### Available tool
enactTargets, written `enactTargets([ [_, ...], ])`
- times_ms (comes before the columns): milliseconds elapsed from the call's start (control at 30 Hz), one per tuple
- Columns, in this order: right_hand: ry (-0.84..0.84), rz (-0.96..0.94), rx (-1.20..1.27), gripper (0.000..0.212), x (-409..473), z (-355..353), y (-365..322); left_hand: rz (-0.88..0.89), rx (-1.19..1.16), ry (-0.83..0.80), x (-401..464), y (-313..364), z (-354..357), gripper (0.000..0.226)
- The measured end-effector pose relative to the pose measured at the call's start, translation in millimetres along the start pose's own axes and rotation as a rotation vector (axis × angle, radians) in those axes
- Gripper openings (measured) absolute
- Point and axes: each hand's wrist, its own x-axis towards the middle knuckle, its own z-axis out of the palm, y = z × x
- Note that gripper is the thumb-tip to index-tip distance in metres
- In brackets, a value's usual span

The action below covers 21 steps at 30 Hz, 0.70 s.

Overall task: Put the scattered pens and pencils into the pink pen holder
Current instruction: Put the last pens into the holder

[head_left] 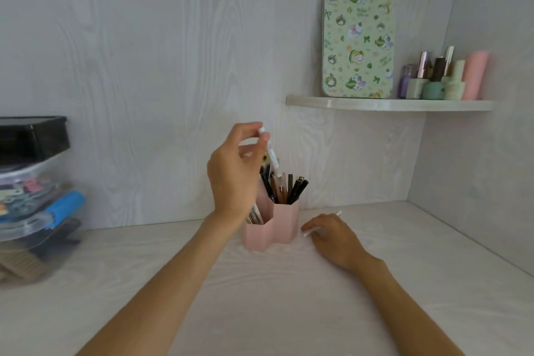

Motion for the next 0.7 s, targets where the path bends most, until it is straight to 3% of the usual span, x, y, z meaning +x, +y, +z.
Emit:
enactTargets([
  [200,-0.003,0.037,0.003,0.027,-1,-4,10,0.086,0.325,-0.037,-12,-14,13,0.01],
  [367,-0.033,0.058,0.008,0.026,2,-3,8,0.132,0.54,-0.385,-37,-35,11,0.015],
  [467,-0.014,0.059,-0.027,0.022,1,-4,9,0.249,0.67,-0.482,-48,-43,12,0.025],
  [600,0.003,0.072,-0.098,0.019,-2,-5,11,0.294,0.709,-0.447,-57,-42,11,0.034],
  [700,0.011,0.027,-0.157,0.017,-3,-7,12,0.192,0.605,-0.297,-72,-52,-8,0.045],
])
